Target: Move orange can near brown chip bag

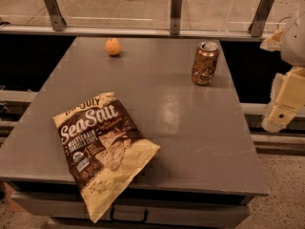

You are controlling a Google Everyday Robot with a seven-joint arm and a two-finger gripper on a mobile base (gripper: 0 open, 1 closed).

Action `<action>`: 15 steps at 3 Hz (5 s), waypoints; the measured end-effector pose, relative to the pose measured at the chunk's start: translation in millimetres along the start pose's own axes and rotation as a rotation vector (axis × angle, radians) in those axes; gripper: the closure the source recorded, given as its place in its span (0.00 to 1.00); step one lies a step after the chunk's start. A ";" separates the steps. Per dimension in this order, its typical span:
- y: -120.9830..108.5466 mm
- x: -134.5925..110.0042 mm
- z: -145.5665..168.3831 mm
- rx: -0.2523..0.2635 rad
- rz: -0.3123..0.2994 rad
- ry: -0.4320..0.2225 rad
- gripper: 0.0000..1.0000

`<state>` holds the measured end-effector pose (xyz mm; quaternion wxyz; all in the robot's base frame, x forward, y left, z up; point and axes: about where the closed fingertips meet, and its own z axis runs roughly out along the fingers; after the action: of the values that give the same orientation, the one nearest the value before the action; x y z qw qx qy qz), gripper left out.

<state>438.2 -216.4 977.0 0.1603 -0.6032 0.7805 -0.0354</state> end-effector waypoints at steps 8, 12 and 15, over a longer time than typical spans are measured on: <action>-187.8 -65.5 159.0 -0.069 0.167 -0.564 0.41; -125.3 -120.4 94.9 -0.221 0.028 -0.755 1.00; -5.5 -227.7 145.8 -0.413 -0.286 -0.766 0.83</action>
Offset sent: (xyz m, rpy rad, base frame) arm 0.0481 -0.0156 -0.0257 0.0928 -0.0382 -0.0261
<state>536.3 19.2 887.6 0.3072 -0.6937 0.5647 0.3248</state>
